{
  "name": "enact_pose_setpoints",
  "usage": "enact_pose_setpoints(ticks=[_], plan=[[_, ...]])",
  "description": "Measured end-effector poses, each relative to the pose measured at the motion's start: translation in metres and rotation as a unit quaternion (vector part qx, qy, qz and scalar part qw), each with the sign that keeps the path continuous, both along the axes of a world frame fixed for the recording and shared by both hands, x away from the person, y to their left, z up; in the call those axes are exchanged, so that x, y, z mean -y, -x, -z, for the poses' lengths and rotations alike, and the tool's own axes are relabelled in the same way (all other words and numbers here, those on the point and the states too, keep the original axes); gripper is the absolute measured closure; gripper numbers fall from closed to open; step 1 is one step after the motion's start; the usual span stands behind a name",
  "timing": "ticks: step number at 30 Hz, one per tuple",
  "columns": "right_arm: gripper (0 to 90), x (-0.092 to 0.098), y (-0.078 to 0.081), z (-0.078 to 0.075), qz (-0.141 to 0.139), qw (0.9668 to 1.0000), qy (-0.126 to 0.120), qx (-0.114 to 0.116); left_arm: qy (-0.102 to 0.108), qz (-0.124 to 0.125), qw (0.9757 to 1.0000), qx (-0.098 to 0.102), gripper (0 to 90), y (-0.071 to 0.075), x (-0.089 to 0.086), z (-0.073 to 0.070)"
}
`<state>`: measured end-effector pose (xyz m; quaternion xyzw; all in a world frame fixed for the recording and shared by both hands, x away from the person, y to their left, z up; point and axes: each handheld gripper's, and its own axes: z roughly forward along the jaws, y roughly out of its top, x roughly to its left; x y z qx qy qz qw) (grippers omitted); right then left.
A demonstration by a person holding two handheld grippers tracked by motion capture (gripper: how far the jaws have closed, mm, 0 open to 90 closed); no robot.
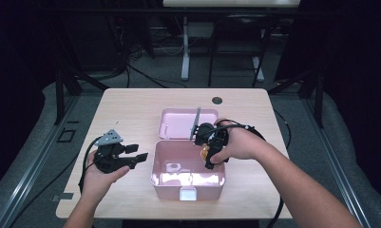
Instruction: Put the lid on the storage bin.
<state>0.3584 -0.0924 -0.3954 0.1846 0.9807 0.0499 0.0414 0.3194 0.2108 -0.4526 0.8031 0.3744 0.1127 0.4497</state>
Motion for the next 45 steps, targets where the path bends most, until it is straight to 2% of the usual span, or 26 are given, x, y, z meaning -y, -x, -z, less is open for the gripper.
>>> enact_pose_setpoints(ticks=[3, 6, 15, 19, 23, 26, 30, 33, 42, 45], plan=[[19.6, -0.003, 0.0, 0.005, -0.015, 0.9999, 0.0, 0.003, 0.001, 0.0, 1.0, -0.001, 45.9, 0.0, 0.0, 0.0], [19.6, -0.005, 0.001, 0.012, -0.031, 0.9995, 0.01, 0.002, 0.0, 0.003, 1.0, 0.0, 46.4, -0.001, 0.001, 0.001], [19.6, -0.008, 0.003, 0.024, -0.075, 0.9967, 0.03, 0.0, 0.002, 0.001, 1.0, 0.002, 47.0, 0.0, 0.001, 0.001], [19.6, -0.01, 0.003, 0.028, -0.093, 0.9952, 0.031, -0.002, 0.002, -0.002, 1.0, 0.003, 47.3, 0.0, 0.001, 0.001], [19.6, -0.012, 0.004, 0.034, -0.1, 0.9942, 0.039, -0.002, 0.001, -0.004, 1.0, 0.002, 47.5, 0.0, 0.001, 0.001], [19.6, -0.012, 0.002, 0.04, -0.092, 0.9952, 0.031, -0.012, 0.003, -0.007, 1.0, 0.002, 47.8, 0.0, 0.002, 0.001], [19.6, -0.01, 0.0, 0.049, -0.098, 0.994, 0.048, -0.01, 0.001, -0.004, 1.0, 0.001, 48.6, -0.001, 0.002, 0.002], [19.6, -0.008, -0.002, 0.053, -0.095, 0.9949, 0.032, -0.014, 0.002, -0.003, 1.0, -0.001, 49.5, -0.001, 0.003, 0.003], [19.7, -0.005, -0.004, 0.068, -0.108, 0.9938, 0.022, -0.015, 0.0, 0.005, 1.0, 0.001, 53.8, 0.0, 0.007, 0.004], [19.7, -0.004, -0.004, 0.07, -0.119, 0.9925, 0.023, -0.015, 0.0, 0.005, 1.0, -0.001, 53.9, -0.001, 0.008, 0.005]])
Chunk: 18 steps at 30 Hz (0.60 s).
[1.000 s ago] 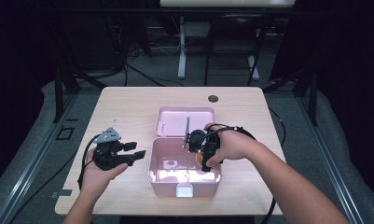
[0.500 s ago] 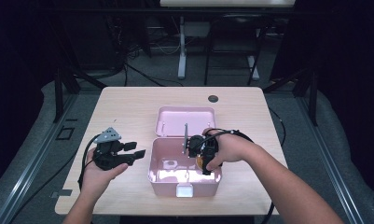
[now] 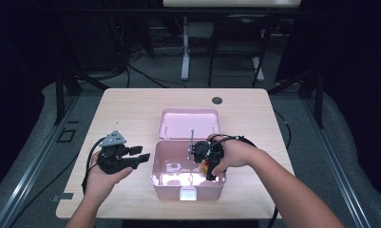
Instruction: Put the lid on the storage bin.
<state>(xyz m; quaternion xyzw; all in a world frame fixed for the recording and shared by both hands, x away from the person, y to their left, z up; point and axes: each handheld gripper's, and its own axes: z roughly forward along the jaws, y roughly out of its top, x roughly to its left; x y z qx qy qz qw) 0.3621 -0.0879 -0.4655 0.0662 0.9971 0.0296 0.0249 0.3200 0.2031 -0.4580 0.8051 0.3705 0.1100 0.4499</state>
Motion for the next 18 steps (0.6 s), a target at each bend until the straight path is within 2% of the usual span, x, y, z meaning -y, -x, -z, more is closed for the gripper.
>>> enact_pose_setpoints(ticks=[18], plan=[[19.6, -0.007, -0.004, 0.016, -0.011, 0.9995, 0.028, 0.003, -0.004, 0.006, 1.0, -0.002, 55.1, 0.0, 0.001, 0.001]])
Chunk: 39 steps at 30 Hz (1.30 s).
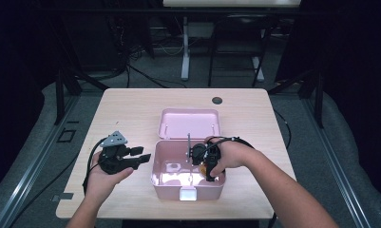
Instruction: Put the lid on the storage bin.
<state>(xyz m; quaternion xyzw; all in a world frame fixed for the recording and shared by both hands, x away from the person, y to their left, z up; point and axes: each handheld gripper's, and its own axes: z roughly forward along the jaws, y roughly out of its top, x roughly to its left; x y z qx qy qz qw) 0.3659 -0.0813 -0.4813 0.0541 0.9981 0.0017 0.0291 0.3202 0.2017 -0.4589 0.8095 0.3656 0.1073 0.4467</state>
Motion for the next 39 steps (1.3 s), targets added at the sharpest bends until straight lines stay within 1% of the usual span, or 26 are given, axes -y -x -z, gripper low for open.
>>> enact_pose_setpoints(ticks=[3, 5, 7, 10, 14, 16, 21, 25, 28, 33, 39], plan=[[19.6, -0.001, 0.0, 0.002, 0.005, 1.0, 0.0, -0.002, 0.001, 0.0, 1.0, 0.0, 55.1, 0.0, 0.0, 0.0], [19.6, 0.0, 0.0, 0.004, 0.001, 1.0, 0.002, -0.001, 0.0, 0.001, 1.0, 0.001, 55.3, 0.0, 0.001, 0.0], [19.6, -0.001, 0.001, 0.005, 0.003, 1.0, 0.003, -0.001, -0.001, 0.003, 1.0, 0.0, 55.3, 0.0, 0.001, 0.0], [19.6, -0.001, 0.001, 0.007, -0.004, 1.0, 0.005, 0.002, 0.0, 0.003, 1.0, -0.003, 55.5, 0.0, 0.002, 0.001], [19.6, -0.001, 0.002, 0.01, -0.004, 1.0, 0.005, -0.001, 0.0, 0.004, 1.0, -0.003, 55.5, 0.0, 0.002, 0.001], [19.6, -0.002, 0.003, 0.011, -0.009, 0.9999, 0.009, 0.001, 0.0, 0.005, 1.0, -0.002, 55.5, 0.0, 0.002, 0.001], [19.6, -0.003, 0.004, 0.014, -0.016, 0.9999, 0.004, 0.003, -0.003, 0.008, 1.0, 0.0, 55.5, 0.0, 0.003, 0.001], [19.6, -0.003, 0.004, 0.017, -0.025, 0.9996, 0.013, 0.005, -0.003, 0.007, 1.0, -0.002, 55.5, 0.0, 0.003, 0.001], [19.6, -0.003, 0.004, 0.019, -0.026, 0.9996, 0.014, 0.004, -0.002, 0.007, 1.0, -0.001, 55.5, 0.0, 0.003, 0.001], [19.5, -0.002, 0.003, 0.019, -0.028, 0.9996, 0.005, 0.001, -0.003, 0.008, 1.0, -0.002, 55.5, 0.0, 0.004, 0.002], [19.5, -0.002, 0.002, 0.021, -0.035, 0.9994, -0.001, -0.003, -0.002, 0.006, 1.0, -0.001, 55.5, 0.0, 0.005, 0.002]])
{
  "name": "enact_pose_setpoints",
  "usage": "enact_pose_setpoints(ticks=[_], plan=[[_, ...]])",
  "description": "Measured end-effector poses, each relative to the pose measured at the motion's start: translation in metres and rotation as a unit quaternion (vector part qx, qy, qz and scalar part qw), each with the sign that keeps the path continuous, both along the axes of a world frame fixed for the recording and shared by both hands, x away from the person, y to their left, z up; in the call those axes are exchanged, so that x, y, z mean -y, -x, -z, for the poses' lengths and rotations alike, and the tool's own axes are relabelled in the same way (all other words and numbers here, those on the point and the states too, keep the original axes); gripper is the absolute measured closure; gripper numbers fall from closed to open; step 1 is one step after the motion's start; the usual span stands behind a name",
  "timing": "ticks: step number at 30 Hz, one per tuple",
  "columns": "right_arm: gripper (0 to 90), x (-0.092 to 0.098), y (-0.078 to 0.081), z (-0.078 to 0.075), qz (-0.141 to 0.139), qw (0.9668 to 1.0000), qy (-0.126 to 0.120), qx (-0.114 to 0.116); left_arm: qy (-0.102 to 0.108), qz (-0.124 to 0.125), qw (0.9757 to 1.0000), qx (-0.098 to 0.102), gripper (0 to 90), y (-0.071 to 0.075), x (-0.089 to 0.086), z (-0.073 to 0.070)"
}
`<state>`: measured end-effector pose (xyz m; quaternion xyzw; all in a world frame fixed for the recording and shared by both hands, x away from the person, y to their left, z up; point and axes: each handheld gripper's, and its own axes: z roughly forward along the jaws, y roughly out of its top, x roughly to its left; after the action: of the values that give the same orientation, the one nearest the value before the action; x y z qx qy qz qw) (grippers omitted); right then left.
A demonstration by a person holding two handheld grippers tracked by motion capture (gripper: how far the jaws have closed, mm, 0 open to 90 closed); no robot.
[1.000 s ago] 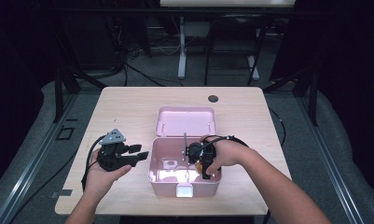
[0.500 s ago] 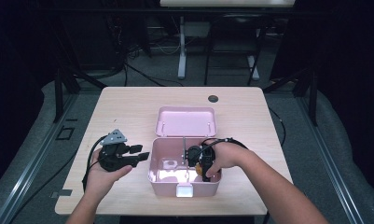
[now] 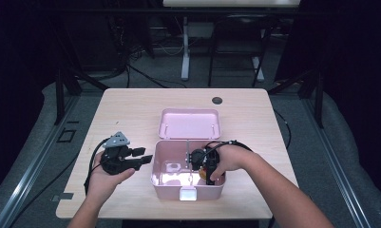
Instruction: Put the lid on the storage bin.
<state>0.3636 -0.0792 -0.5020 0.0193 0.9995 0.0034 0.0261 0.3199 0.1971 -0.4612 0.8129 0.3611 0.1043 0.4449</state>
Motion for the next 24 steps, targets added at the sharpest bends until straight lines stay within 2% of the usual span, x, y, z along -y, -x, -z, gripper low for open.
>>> enact_pose_setpoints(ticks=[9, 20, 24], plan=[[19.4, 0.001, -0.001, 0.007, 0.007, 0.9998, -0.01, -0.014, -0.001, 0.003, 1.0, -0.001, 55.5, 0.0, 0.001, 0.001], [19.1, 0.001, -0.002, 0.012, 0.007, 0.9997, -0.008, -0.021, -0.004, 0.004, 1.0, -0.002, 55.4, 0.0, 0.002, 0.002], [13.9, 0.001, -0.002, 0.01, 0.017, 0.9995, -0.01, -0.024, -0.002, 0.004, 1.0, -0.001, 55.1, 0.0, 0.002, 0.002]])
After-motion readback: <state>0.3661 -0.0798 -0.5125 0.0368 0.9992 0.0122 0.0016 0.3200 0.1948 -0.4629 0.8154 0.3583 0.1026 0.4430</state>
